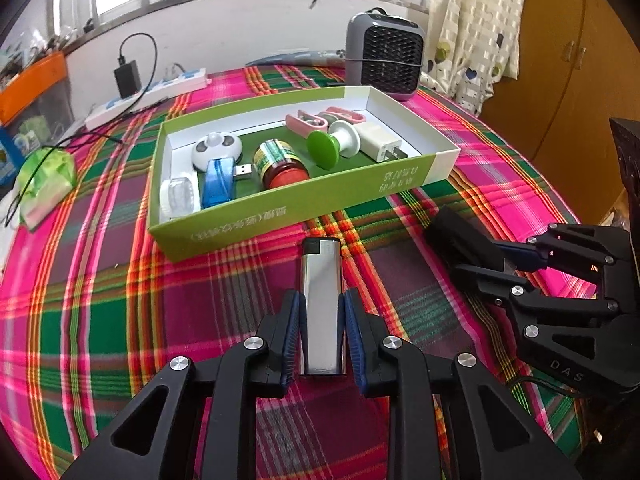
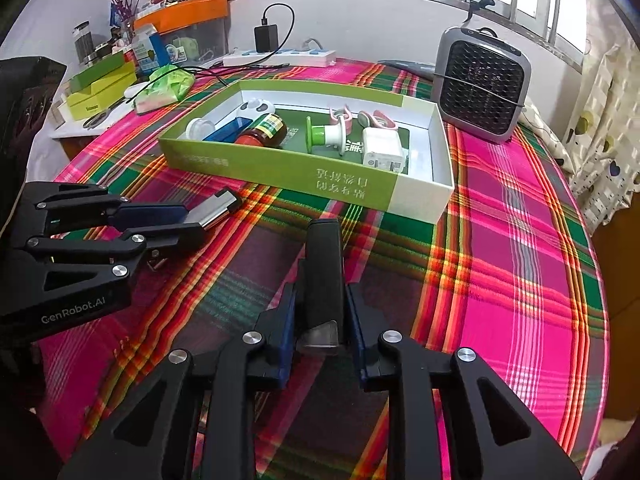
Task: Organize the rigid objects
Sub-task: 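Grasp the silver lighter with the left tool while the right tool grasps the black case, then lift the lighter and black case and carry both over the tray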
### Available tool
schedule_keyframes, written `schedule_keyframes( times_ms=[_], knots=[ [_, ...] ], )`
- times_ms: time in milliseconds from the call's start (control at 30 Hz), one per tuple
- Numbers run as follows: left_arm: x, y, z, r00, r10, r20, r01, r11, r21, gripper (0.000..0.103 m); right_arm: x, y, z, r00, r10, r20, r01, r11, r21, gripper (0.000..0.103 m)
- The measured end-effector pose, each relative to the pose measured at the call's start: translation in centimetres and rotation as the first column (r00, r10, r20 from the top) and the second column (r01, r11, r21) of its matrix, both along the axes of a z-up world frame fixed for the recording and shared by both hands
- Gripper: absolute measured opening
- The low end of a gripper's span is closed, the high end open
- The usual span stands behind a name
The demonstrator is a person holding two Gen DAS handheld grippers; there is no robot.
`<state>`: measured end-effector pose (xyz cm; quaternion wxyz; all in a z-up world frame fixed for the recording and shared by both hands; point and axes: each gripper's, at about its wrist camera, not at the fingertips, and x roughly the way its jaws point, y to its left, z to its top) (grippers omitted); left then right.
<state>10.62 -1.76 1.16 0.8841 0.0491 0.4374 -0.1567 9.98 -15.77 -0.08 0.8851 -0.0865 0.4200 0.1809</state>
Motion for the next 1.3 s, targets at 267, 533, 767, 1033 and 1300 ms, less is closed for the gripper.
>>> schedule_keyframes(
  times_ms=[267, 533, 767, 1033, 1300],
  knots=[
    [-0.8, 0.8, 0.3, 0.999, 0.045, 0.007, -0.044, 0.999, -0.029, 0.022, -1.0, 0.2, 0.1, 1.000, -0.013, 0.005, 0.013, 1.000, 0.014, 0.025],
    [-1.5, 1.0, 1.3, 0.998, 0.057, 0.039, -0.055, 0.997, -0.046, 0.022, -1.4, 0.3, 0.9, 0.999, -0.030, 0.028, 0.029, 0.999, 0.034, 0.025],
    [-1.6, 1.2, 2.5, 0.995, 0.069, 0.068, -0.065, 0.996, -0.059, 0.022, -1.5, 0.4, 1.5, 0.998, -0.041, 0.044, 0.039, 0.998, 0.046, 0.025],
    [-1.1, 1.5, 3.7, 0.991, 0.086, 0.102, -0.079, 0.994, -0.070, 0.022, -1.0, 0.4, 2.4, 0.996, -0.056, 0.064, 0.052, 0.997, 0.060, 0.025],
    [-0.2, 1.6, 4.4, 0.989, 0.088, 0.115, -0.080, 0.994, -0.076, 0.022, -0.1, 0.4, 3.1, 0.995, -0.063, 0.077, 0.058, 0.996, 0.065, 0.025]
  ],
)
